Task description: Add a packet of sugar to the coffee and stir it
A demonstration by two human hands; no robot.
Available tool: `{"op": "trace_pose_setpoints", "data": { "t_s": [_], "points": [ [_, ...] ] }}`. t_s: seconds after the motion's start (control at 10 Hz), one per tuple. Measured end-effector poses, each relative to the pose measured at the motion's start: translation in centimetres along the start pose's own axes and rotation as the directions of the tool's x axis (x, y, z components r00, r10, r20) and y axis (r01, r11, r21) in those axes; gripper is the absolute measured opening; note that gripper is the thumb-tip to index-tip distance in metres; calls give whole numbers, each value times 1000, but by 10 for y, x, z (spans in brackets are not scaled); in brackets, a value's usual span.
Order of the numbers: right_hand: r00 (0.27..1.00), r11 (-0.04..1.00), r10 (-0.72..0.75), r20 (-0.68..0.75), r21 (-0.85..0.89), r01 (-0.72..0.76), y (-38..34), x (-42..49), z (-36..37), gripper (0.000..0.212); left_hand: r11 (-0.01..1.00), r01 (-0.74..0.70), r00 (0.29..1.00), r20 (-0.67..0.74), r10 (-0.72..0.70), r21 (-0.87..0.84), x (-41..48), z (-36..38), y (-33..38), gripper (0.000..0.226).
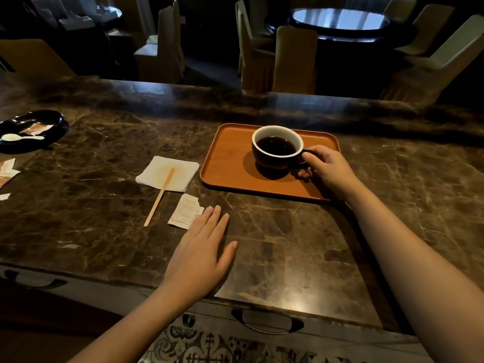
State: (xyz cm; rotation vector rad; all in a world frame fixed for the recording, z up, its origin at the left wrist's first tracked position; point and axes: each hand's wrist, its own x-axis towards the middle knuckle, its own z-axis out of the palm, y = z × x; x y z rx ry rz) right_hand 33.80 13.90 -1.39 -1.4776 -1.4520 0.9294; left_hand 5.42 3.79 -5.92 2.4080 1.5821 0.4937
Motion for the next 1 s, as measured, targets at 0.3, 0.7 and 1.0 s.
{"op": "trace_pose_setpoints", "data": {
  "t_s": [0.3, 0.7, 1.0],
  "points": [
    [1000, 999, -13, -21, -42, 13, -2, 6, 1, 17, 1000, 5, 1000, -5, -5, -17, -1, 0, 0, 71],
    [993, 973, 94, -78, -204, -108, -14, -2, 7, 35, 1000, -5, 1000, 0, 5, -17, 0, 0, 0, 73],
    [958, 821, 135, -253, -513, -251, -23, -44, 5, 74, 996, -44, 994, -105, 35, -81, -3, -3, 1, 64]
  ]
}}
